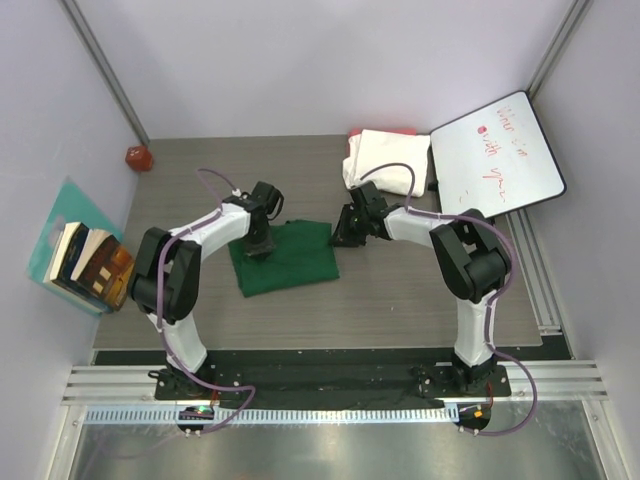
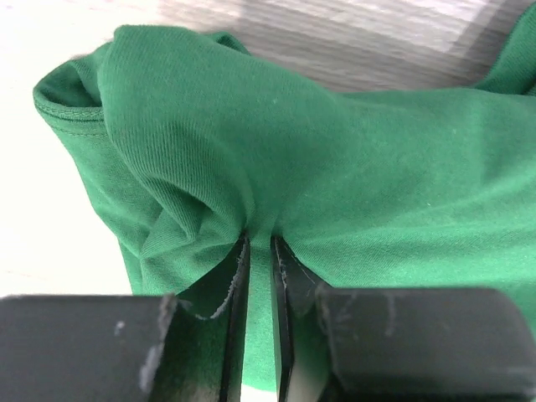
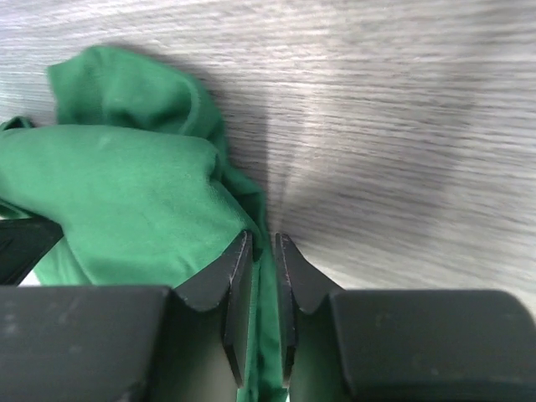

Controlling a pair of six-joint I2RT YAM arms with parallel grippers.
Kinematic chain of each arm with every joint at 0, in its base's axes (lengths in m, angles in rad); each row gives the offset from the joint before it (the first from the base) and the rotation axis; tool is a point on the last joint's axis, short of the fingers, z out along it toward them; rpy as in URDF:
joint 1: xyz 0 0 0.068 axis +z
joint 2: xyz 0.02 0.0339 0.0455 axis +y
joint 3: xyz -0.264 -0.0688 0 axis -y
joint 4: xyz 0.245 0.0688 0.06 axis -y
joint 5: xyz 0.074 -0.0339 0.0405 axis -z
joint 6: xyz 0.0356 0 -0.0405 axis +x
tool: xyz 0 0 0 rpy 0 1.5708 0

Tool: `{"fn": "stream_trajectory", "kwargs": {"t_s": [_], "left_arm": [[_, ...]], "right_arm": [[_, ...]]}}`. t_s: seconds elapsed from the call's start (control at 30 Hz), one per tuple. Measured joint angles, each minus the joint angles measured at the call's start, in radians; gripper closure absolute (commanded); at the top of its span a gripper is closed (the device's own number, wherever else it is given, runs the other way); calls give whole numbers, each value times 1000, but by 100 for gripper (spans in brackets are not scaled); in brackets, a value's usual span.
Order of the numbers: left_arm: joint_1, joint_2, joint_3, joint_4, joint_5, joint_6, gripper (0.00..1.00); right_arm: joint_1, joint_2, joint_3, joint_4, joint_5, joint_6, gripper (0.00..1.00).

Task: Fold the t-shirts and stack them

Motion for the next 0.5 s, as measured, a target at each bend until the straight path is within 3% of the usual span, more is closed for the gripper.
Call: {"fn": "stream_trajectory", "kwargs": {"t_s": [0.13,0.17,0.2,0.27,0.37,0.5], "left_arm": [[3,-26,-36,0,-14,-21,81],[2,-35,-45,0,-14,-24,76],[3,-48,-57,1,-14,-26,57],[3,-80,-77,-2,-14,-23,50],[6,-127,-83,-11,-9,-19,34],[35,-179,-82,-6,23,0,21]], "right_arm": [[1,19,-5,35,-18,14,79],[1,20,-6,41,-20,15,79],[1,20,-8,46,-22,15,79],[1,21,-12,57,-25,15,79],[1,20,-21,72,-30,17,69],[0,0,-50,100,-31,18,66]]}}
